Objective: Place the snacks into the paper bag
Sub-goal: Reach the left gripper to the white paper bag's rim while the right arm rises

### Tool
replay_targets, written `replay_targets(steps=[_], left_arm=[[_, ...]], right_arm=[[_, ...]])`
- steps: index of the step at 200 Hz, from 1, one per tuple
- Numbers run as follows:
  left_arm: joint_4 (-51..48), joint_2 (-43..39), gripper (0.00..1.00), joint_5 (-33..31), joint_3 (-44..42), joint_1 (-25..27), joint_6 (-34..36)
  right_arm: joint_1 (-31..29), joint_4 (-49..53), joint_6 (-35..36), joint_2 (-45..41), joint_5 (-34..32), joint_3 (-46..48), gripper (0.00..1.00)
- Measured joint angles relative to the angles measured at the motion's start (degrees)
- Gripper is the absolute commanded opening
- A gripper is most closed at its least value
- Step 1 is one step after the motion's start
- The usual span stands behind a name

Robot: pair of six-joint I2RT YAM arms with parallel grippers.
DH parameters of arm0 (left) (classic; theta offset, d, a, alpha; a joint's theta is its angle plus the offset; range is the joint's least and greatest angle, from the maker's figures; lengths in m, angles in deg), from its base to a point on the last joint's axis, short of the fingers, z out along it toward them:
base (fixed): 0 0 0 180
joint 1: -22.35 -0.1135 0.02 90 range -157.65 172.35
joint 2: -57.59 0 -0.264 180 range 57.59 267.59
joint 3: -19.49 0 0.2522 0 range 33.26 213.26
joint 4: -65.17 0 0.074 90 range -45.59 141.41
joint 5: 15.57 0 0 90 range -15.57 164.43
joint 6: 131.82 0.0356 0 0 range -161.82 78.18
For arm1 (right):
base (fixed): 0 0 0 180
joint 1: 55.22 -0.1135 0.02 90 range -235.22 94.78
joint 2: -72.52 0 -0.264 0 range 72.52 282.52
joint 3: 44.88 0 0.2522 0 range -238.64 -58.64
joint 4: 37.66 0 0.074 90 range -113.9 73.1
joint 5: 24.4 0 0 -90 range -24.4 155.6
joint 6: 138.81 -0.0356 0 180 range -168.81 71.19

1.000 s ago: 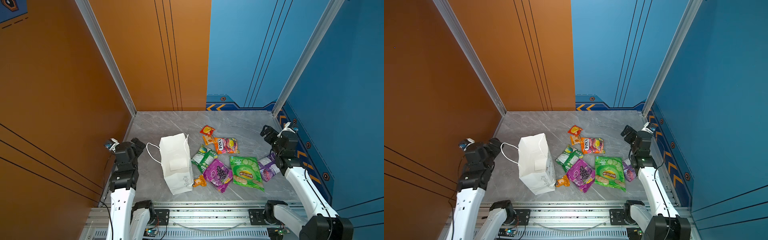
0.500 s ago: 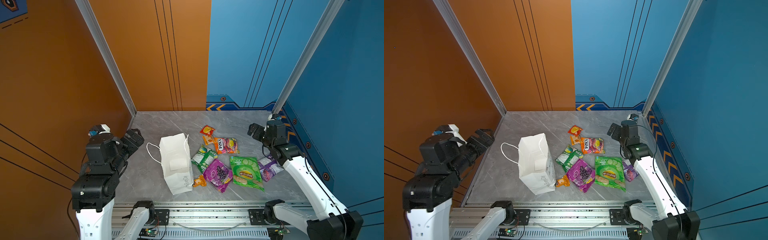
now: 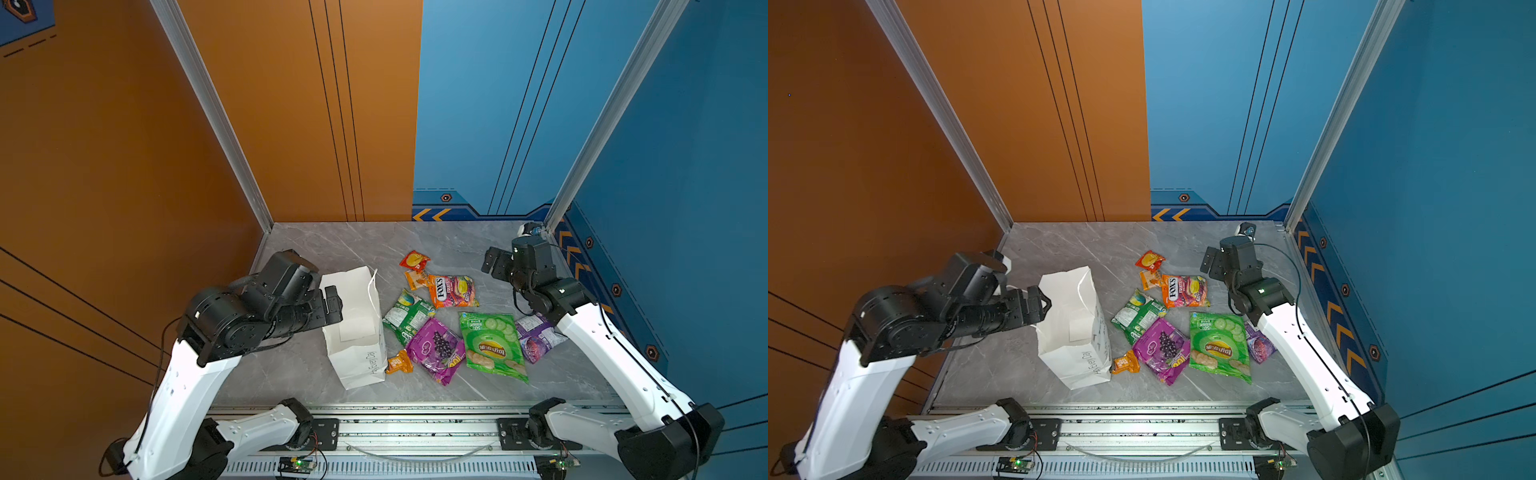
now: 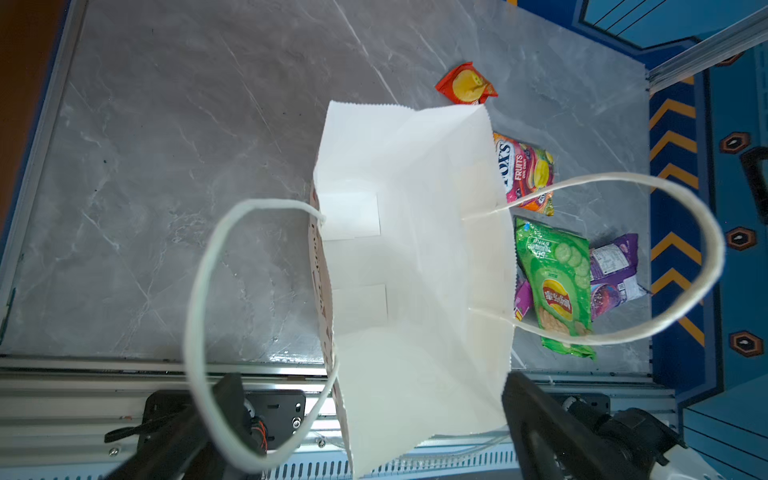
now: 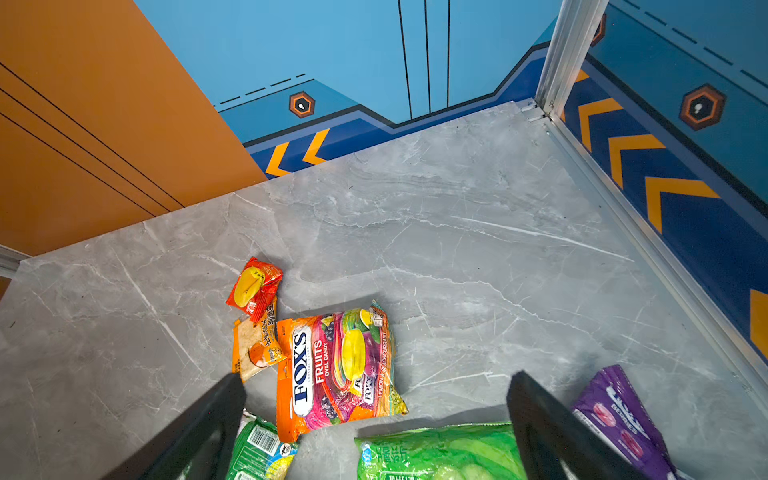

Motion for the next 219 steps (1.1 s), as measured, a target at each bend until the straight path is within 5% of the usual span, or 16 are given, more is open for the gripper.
replay_targets(steps=[47, 118, 199, 219], left_arm=[[-1.5, -1.4, 0.87, -1.2, -6.8, 3.4, -3.9], [-1.4, -3.3, 0.51, -1.3, -15.9, 4.2, -5.8], [6.0, -0.4, 0.0, -2.0, -19.5, 0.9, 1.1], [10.6, -0.7, 0.0, -0.8, -20.7, -2.6, 4.7]], right_arm=[[-0.5, 0.5, 0.0, 0.2, -0.8, 0.0, 1.0], [-0.9, 0.9, 0.0, 0.2, -1.4, 0.0, 1.0], [-0.9, 1.6, 0.0, 0.2, -1.6, 0.0, 1.0], [-0.9, 2.4, 0.0, 0.2, -1.6, 0.0, 1.0]])
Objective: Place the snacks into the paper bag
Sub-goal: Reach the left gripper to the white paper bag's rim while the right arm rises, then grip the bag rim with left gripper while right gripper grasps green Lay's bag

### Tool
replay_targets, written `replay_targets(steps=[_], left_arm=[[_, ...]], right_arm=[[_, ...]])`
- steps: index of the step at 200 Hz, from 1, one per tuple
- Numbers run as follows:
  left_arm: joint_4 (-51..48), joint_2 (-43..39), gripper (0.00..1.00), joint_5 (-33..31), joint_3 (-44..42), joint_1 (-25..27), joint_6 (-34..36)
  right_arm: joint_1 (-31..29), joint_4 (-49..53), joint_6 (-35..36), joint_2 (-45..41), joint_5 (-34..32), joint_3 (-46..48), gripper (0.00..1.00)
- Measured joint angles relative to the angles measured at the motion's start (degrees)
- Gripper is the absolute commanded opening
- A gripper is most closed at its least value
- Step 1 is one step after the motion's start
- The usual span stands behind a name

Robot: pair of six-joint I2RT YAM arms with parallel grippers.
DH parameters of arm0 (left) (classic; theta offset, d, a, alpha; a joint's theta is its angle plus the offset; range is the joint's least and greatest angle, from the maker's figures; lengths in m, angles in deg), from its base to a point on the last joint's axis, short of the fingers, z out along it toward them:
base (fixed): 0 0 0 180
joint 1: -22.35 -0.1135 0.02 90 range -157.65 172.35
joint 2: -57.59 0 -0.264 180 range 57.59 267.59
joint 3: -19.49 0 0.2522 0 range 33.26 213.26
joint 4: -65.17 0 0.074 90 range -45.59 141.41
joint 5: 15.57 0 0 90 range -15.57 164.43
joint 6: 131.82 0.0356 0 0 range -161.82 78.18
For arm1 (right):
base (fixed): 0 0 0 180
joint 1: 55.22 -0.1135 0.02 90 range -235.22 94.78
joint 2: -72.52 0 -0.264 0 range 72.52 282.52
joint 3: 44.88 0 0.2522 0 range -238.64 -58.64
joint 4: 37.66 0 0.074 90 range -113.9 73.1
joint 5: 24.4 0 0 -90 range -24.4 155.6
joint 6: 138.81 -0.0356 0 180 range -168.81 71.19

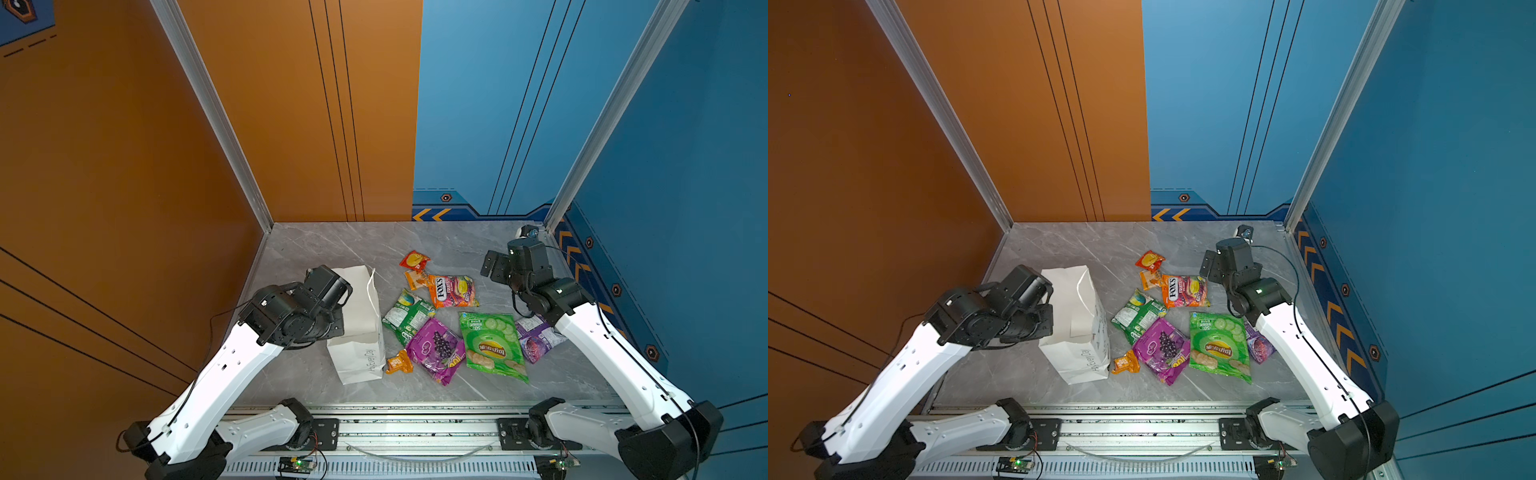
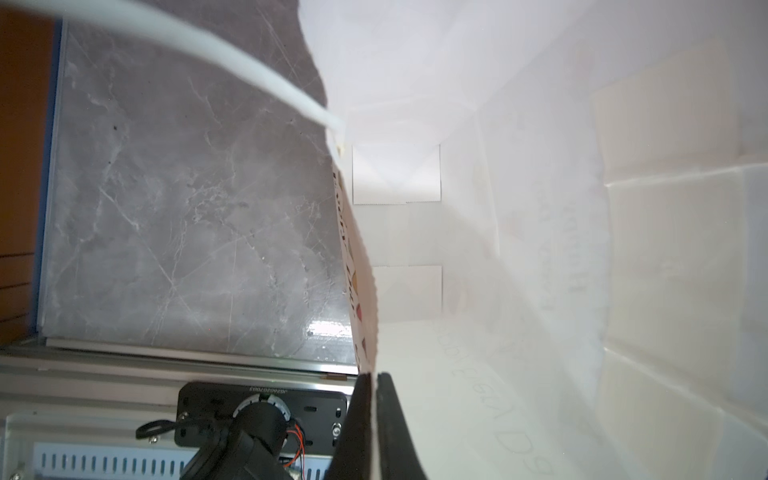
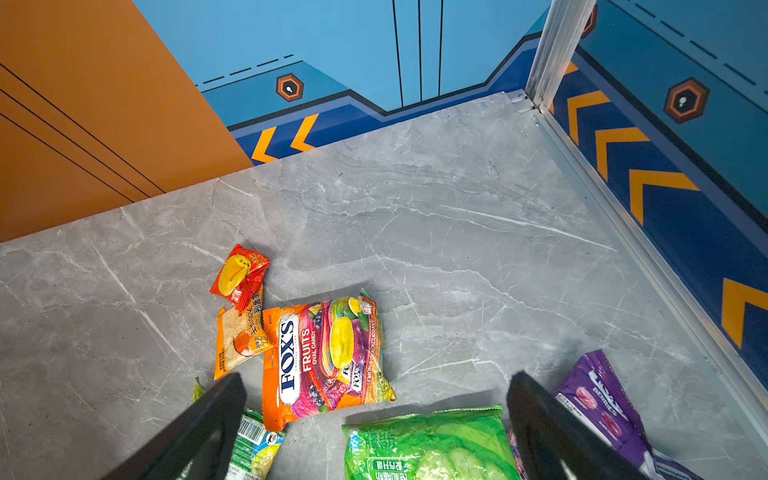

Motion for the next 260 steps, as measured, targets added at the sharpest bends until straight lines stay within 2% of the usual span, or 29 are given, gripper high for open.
replay_targets(steps=[31, 73, 104, 142, 184, 228, 260], left_arm=[[4.6, 1.4, 0.0, 2.8, 0.7, -6.9, 6.9], [8.6, 6.3, 0.0, 5.9, 6.6, -15.8, 16.4], [11.6, 9.9, 0.0, 6.5, 10.2, -18.4, 21.0], [15.4, 14.1, 0.0, 6.4, 11.2, -20.5, 24.5], [19.1, 18.3, 0.0, 6.5, 11.6, -21.8, 27.1], [23.9, 18.3, 0.0, 6.4, 9.6, -22.2, 28.3], [27.0, 17.2, 0.0, 6.4, 6.0, -24.1, 28.3]], right_arm=[[0.0, 1.8, 0.0, 0.5, 0.3, 0.0, 1.0], [-0.1, 5.3, -0.5, 4.8, 3.1, -0.3, 1.0], [0.0, 9.2, -3.6, 7.7, 4.7, -0.2, 1.0], [-1.2, 13.6, -11.4, 5.4, 5.2, 3.4, 1.0], [-11.3, 22.4, -24.8, -3.6, 1.2, 5.6, 1.0], [-27.9, 31.1, -46.5, -11.3, -4.4, 9.4, 0.98], [-34.9, 34.8, -61.8, -14.7, -5.2, 13.8, 0.95]])
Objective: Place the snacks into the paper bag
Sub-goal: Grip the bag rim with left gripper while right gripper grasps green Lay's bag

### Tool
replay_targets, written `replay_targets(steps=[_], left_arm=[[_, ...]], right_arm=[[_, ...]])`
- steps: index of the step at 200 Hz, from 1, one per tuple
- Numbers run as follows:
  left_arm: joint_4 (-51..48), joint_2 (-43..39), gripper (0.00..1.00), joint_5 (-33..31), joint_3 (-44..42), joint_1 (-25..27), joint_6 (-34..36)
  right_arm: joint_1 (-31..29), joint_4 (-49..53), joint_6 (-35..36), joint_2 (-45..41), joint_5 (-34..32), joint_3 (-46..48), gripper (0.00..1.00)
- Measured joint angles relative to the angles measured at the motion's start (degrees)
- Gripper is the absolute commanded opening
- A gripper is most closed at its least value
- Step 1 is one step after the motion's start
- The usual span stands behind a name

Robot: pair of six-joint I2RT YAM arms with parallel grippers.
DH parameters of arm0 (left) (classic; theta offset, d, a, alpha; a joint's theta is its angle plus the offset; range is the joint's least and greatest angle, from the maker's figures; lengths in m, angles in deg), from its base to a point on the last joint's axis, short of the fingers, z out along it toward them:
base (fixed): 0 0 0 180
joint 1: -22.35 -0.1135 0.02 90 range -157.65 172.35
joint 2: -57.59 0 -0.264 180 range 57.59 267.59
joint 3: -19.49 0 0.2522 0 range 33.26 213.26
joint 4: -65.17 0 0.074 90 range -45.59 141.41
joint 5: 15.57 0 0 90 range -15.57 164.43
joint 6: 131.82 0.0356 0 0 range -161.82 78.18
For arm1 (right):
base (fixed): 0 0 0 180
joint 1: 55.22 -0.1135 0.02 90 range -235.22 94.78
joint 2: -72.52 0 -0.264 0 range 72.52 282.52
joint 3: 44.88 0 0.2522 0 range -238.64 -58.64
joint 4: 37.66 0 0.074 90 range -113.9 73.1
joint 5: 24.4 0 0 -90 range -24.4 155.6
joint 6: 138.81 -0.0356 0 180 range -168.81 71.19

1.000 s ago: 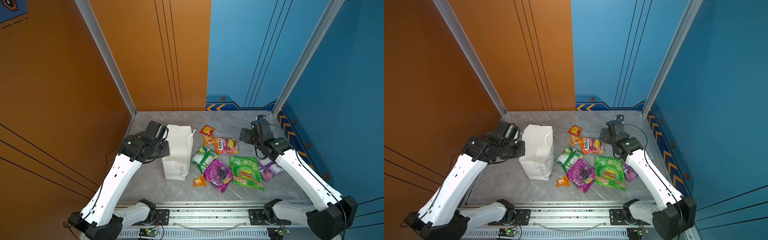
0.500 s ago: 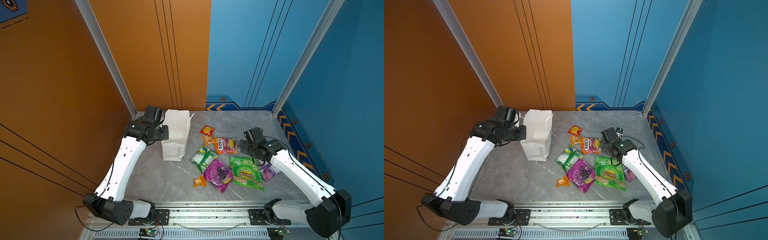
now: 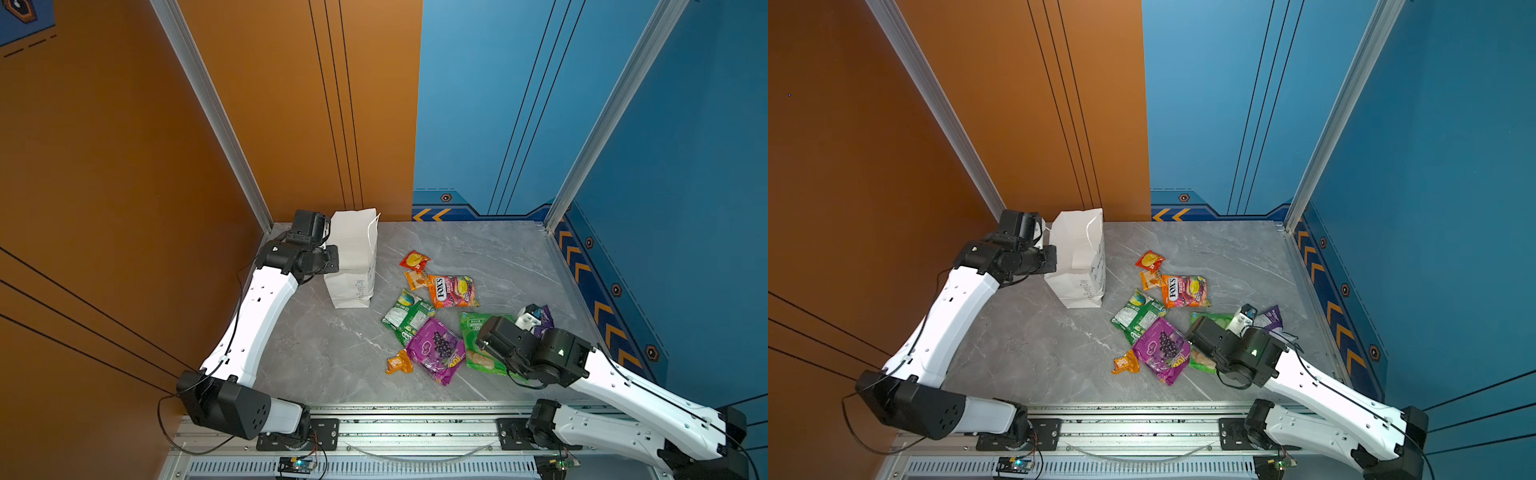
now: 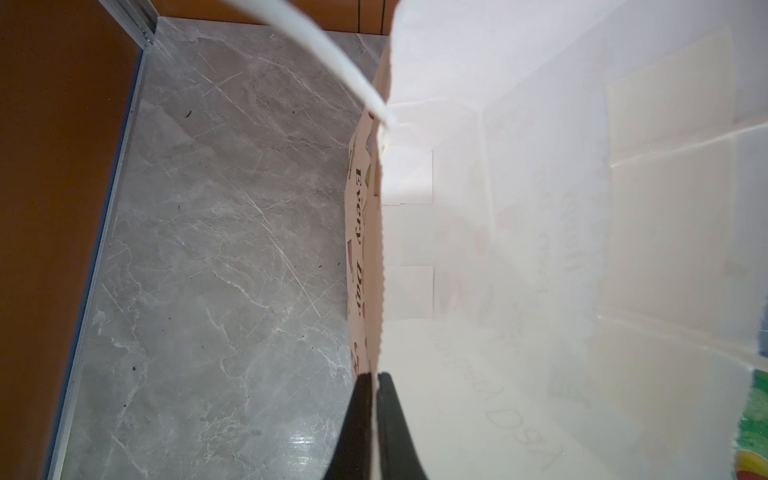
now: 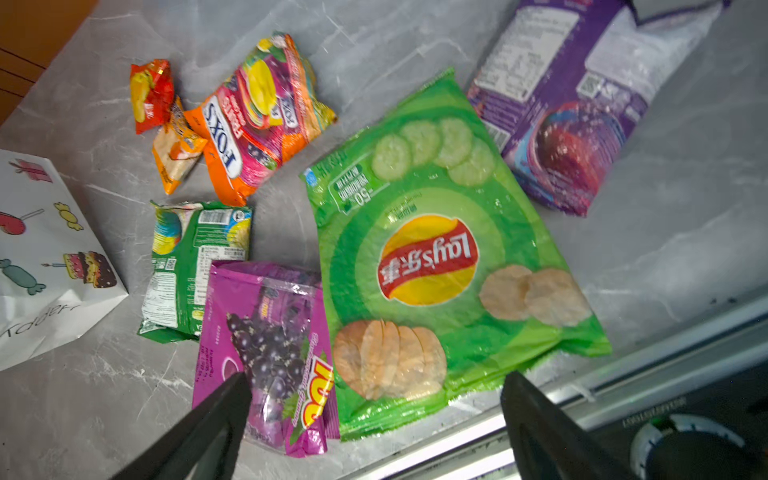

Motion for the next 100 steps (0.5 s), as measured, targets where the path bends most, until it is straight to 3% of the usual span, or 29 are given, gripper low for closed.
replay_targets(steps=[23, 53, 100], left_arm=[[2.5, -3.0, 0.0, -0.1, -3.6, -0.6, 0.0], [4.3, -5.2, 0.0, -0.2, -4.4, -0.6, 0.0], [6.3, -6.6, 0.0, -0.9, -6.5, -0.4, 0.3]], right_arm=[[-4.9, 1.8, -10.4, -0.2, -1.0, 1.7, 0.95], [-6.6, 1.8, -21.0, -2.5, -1.1, 5.8, 0.9], [-7.1, -3.0, -27.8, -8.0, -0.9, 17.0, 0.87]])
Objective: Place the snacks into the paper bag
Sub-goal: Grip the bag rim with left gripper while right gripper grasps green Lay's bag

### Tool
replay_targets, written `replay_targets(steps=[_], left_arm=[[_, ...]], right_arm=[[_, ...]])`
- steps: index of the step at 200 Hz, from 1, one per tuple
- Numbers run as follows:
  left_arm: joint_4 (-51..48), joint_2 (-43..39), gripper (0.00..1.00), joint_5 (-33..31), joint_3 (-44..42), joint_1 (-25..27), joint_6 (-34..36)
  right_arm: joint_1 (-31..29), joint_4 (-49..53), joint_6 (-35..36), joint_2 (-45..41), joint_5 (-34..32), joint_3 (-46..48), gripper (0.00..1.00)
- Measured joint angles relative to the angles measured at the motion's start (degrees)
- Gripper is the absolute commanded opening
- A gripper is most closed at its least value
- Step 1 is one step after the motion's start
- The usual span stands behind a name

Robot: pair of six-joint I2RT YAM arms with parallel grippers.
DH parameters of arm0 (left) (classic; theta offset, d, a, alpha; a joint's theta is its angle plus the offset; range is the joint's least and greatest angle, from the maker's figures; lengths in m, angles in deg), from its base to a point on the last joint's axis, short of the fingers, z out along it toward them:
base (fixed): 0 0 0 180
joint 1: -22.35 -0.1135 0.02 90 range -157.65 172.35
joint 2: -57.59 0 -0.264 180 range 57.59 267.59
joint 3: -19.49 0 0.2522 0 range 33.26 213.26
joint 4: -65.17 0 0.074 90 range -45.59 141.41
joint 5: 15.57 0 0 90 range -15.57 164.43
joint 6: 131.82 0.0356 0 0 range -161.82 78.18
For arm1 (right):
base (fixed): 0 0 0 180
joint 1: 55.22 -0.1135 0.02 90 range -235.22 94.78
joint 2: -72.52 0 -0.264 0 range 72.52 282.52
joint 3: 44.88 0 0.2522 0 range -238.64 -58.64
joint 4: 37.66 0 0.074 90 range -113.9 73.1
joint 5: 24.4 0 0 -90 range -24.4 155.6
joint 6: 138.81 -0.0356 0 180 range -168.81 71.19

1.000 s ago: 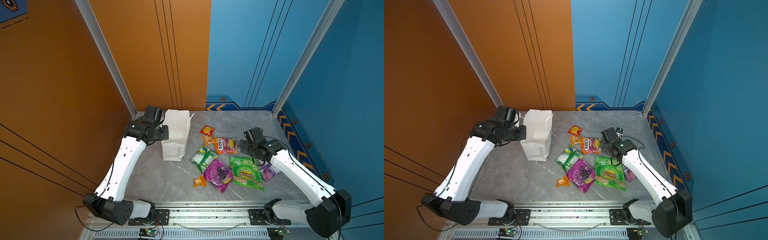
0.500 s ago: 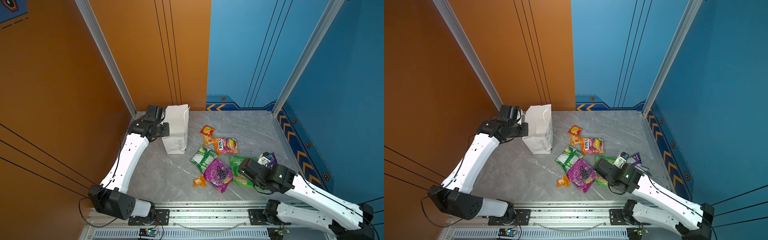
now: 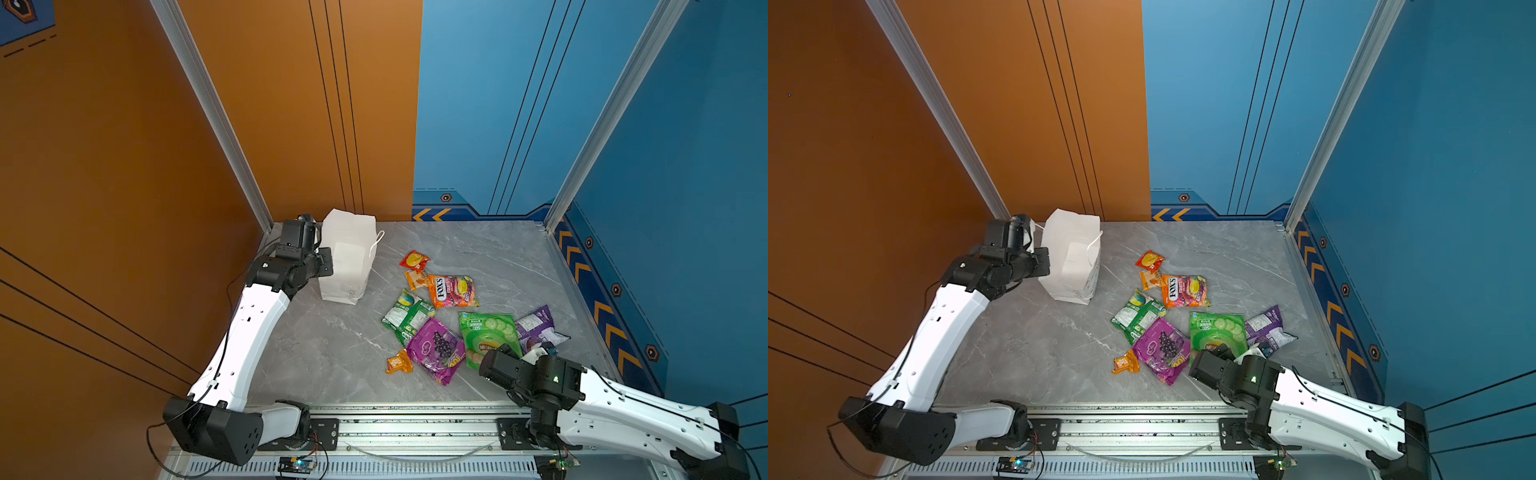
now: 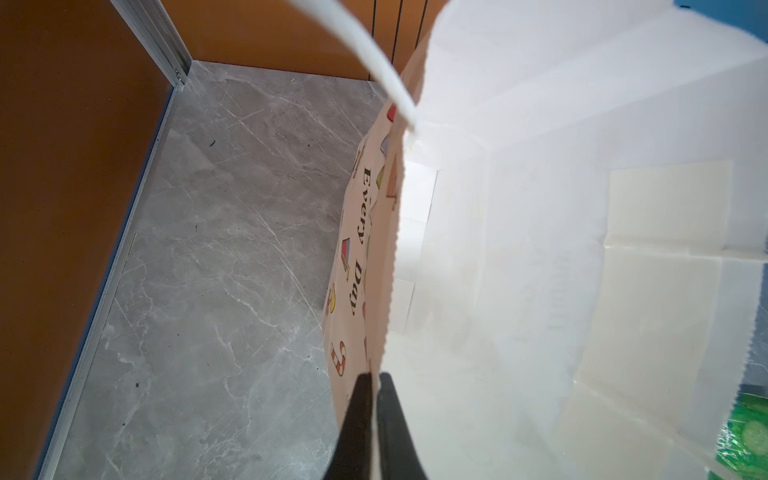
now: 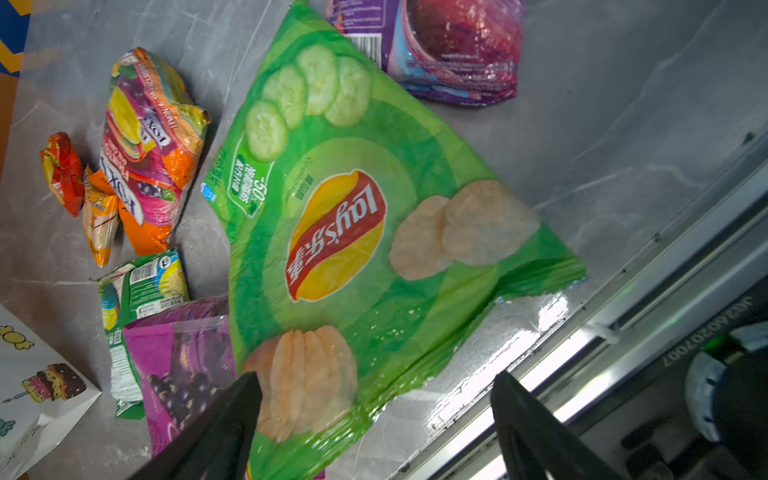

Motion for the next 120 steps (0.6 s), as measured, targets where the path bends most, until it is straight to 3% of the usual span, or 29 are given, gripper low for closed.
replay_targets(steps=[77, 120], left_arm=[[1.0, -0.2, 0.0, -0.2, -0.8, 0.9, 0.4], [1.9, -0.2, 0.0, -0.2, -1.2, 0.9, 0.6]], right_arm=[[0.0, -10.4, -2.1, -1.2, -1.6, 9.8, 0.72], [1.4, -15.1, -2.3, -1.1, -3.8, 10.7, 0.63]])
